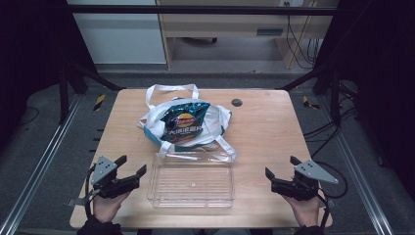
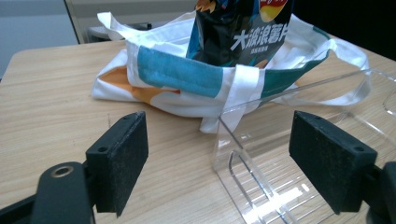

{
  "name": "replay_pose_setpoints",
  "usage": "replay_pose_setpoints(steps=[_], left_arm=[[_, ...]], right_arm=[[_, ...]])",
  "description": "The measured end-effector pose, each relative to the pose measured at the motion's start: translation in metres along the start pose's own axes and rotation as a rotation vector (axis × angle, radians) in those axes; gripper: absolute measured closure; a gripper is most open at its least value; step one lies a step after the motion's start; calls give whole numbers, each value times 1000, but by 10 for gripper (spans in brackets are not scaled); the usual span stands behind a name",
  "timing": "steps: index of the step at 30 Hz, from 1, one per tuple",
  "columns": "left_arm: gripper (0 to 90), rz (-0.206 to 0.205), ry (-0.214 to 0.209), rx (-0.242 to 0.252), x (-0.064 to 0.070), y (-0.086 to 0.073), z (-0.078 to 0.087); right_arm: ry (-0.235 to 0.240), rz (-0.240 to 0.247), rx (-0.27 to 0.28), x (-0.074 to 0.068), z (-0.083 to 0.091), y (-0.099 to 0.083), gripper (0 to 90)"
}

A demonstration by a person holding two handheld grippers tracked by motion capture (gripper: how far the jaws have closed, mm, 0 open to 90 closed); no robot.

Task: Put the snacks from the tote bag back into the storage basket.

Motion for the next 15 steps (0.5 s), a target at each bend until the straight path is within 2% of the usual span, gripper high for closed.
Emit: replay_pose_setpoints(steps=[9,15], left_arm=[[194,-5,-19,38,5,15,3],[193,-21,-31,38,10,21,0]], right_arm=[[-3,4,2,-1,0,0,66],[-3,7,-3,0,-1,0,66]])
Point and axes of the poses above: each handheld gripper's, and its own axes: z roughly backward along the jaws, y roughly out of its top, x roughly to its right, the point moved 8 cm from there along -z, roughly forward along the jaws, and after that the axes turned 4 degrees about -y, right-handed, at the moved point
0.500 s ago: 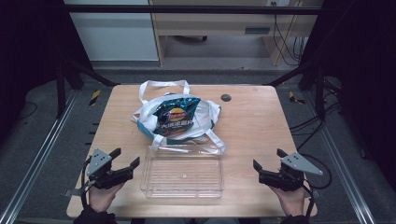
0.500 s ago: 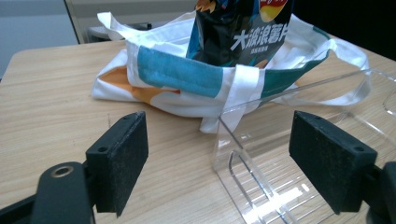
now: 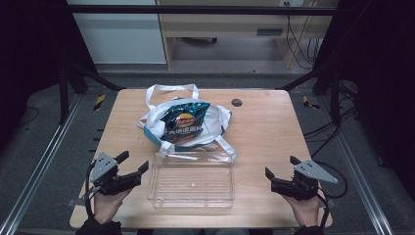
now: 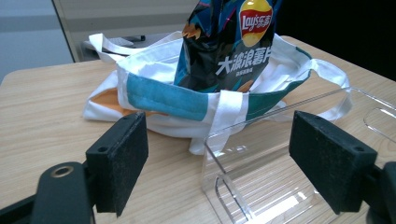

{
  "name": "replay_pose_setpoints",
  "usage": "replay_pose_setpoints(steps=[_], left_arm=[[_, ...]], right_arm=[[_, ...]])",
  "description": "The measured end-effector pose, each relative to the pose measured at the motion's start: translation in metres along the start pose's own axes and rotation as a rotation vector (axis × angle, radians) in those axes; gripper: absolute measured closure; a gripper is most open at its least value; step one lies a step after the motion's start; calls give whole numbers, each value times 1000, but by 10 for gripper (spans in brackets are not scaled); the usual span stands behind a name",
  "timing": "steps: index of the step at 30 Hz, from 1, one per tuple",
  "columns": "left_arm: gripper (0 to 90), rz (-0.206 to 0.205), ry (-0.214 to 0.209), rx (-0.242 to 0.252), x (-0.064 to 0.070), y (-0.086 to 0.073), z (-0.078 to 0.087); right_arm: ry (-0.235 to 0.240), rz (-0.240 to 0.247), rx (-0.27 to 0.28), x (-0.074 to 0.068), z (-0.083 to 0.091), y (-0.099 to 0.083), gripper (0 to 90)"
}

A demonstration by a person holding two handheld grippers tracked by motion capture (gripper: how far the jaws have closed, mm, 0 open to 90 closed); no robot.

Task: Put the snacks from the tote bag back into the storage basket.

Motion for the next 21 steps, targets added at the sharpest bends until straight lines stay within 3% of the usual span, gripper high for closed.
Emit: replay_pose_setpoints(steps=[21], left_arm=[[189,-13,-45,48,13,30,-5]], right_arm=[[-7,8,-4,-1,-2,-1,65]])
Point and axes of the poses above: each handheld gripper's, and its own axes: z roughly backward along the jaws, y roughly out of its top, x roughly to its right, the point moved 8 cm from there along -z, roughly forward along the jaws, and after that the axes turned 4 degrees about -y, right-handed, at the moved point
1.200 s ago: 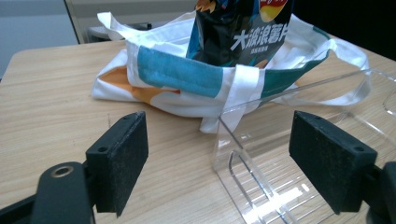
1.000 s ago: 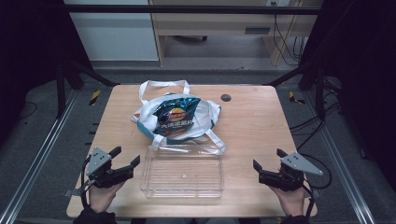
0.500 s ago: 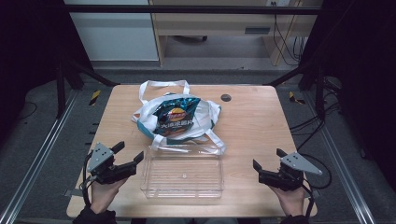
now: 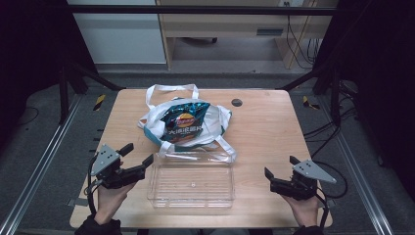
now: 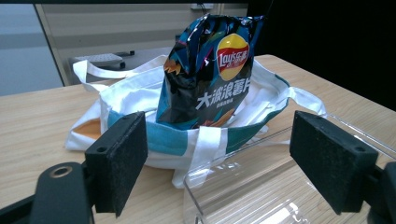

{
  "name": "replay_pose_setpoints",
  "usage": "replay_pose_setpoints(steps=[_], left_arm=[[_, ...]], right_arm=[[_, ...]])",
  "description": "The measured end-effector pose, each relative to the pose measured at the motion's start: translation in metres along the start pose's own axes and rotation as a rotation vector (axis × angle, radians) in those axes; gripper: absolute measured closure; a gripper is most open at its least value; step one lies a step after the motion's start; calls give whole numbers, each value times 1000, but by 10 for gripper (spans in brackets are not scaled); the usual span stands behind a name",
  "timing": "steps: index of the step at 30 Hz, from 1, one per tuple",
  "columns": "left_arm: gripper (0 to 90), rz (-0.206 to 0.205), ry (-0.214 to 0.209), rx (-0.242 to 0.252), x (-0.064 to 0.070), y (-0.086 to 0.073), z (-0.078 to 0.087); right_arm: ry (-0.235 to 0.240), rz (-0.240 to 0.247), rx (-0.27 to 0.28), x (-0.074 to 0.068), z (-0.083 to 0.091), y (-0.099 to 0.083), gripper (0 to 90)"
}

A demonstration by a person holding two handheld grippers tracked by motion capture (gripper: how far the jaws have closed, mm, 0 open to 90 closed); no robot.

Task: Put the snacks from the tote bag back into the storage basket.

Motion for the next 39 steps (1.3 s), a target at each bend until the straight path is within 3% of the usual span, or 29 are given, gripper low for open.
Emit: replay_pose_setpoints(steps=[9,20,39], left_arm=[[189,-8,-12,4,4,10,-8],[190,13,-17,32,2,34,-28],[203,9,32,5,-14,43,-56]], right_arm=[[-5,-1,-2,0,0,-1,65],[-11,-5,0,2,0,-1,65],[-7,-4,-2,1,0,-1,65]])
Point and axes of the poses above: each handheld gripper's, and its own axes: z roughly backward along the jaws, y roughly out of its top, x roughly to its right, the point moved 8 cm from there along -z, roughly forward along the jaws, and after that the axes turned 4 degrees about -y, right-handed, at the moved point
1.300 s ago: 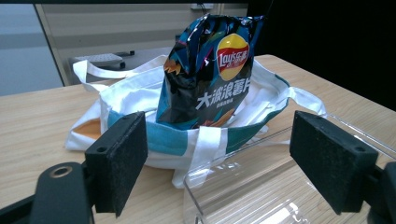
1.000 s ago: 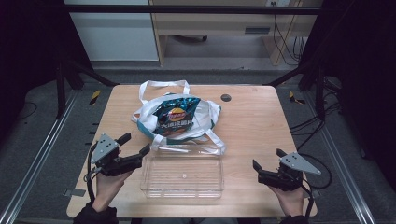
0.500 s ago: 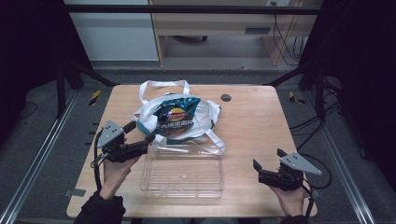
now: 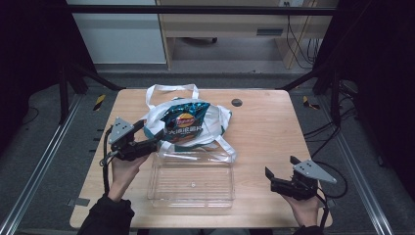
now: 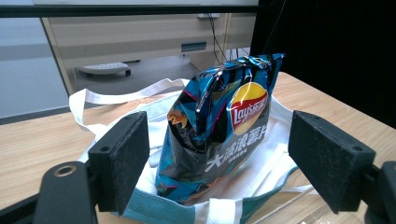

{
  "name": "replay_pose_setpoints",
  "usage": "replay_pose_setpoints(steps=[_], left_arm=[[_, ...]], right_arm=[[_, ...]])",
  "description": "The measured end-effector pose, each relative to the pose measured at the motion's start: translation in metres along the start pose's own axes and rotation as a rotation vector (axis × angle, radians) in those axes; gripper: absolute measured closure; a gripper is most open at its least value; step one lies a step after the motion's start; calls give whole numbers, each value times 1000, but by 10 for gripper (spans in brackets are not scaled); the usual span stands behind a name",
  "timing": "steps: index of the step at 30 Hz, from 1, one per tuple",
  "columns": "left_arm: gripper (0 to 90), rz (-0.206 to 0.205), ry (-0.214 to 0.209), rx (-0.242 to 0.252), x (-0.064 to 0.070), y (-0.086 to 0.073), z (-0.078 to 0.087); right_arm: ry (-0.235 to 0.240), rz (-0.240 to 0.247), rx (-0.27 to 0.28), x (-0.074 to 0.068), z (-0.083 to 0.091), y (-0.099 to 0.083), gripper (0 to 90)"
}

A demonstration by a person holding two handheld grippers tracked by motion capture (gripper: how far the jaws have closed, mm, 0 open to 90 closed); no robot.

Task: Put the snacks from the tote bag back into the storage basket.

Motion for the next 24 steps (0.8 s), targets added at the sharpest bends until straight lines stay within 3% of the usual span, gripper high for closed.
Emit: replay_pose_setpoints(steps=[24], left_arm=[[236,-29,10,-65,1,0,-40]], right_arm=[[4,-1,-2,0,-1,0,65]])
Point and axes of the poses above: each handheld gripper's, and its own axes: z roughly backward along the jaws, y roughly out of its top, x roughly to its right, the point moved 8 cm from there along -z, roughly forward along the jaws, and after that the axes turned 4 degrees about -y, right-handed, at the moved point
